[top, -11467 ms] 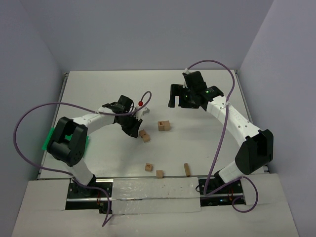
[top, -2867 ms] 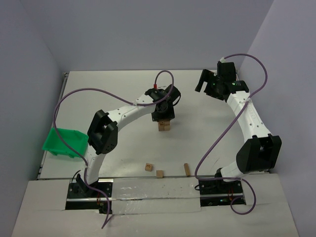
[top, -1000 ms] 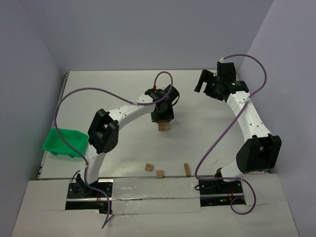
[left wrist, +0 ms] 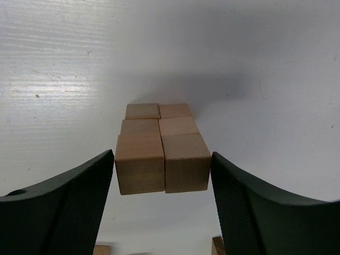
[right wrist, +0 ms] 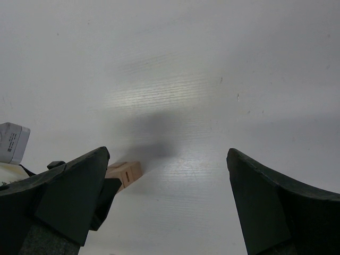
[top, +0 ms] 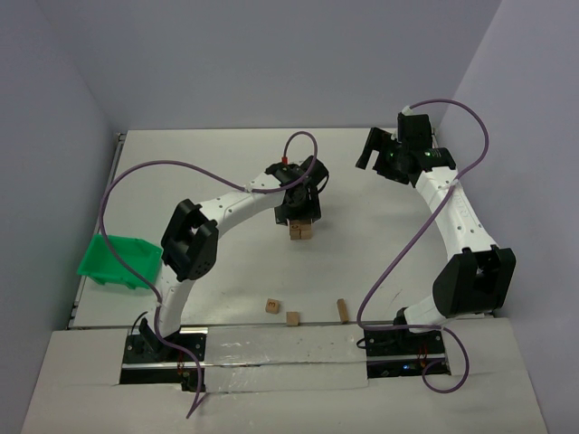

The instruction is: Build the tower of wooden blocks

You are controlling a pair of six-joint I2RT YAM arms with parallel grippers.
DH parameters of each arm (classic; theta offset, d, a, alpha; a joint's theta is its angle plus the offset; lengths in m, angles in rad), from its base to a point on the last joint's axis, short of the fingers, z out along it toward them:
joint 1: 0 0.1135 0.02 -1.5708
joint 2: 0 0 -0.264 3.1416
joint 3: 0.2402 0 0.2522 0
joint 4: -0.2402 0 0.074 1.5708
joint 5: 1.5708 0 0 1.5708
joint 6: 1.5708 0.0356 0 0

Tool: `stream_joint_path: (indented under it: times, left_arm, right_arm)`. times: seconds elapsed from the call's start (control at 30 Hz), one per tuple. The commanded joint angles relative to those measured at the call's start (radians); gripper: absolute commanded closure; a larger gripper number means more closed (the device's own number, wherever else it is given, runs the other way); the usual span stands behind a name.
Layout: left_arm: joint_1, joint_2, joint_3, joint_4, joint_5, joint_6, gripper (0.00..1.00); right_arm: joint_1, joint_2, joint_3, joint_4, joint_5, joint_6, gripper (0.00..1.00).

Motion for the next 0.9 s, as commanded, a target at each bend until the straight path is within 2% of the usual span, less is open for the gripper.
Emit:
stream_joint_path:
  times: [0.0, 0.33, 0.53, 0.77, 0.87]
  left_arm:
    - [0.001, -0.004, -0.007, 0.036, 0.014, 0.007, 0.18]
    - [-0.002, -0.027, 0.024, 0.038, 0.010, 0.027, 0.11]
    - [-0.001, -0.088, 0.085, 0.059, 0.076, 0.177, 0.03]
    - [0.008, -0.282, 0.019, 0.101, 0.118, 0.318, 0.04]
    - [0.042, -0.416, -0.047, 0.170, 0.231, 0.414, 0.06]
  right_arm:
    - [-0.010, -0.031, -0.005, 0.030, -0.006, 0.007, 0.00]
    - [-0.010, -0.036, -0.008, 0.033, -0.010, 0.006, 0.00]
    - [-0.010, -0.042, -0.010, 0.029, -0.013, -0.003, 0.00]
    - [-0.010, -0.081, -0.019, 0.033, -0.041, -0.037, 0.00]
    - [-0.010, -0.127, -0.040, 0.049, -0.086, -0.092, 0.00]
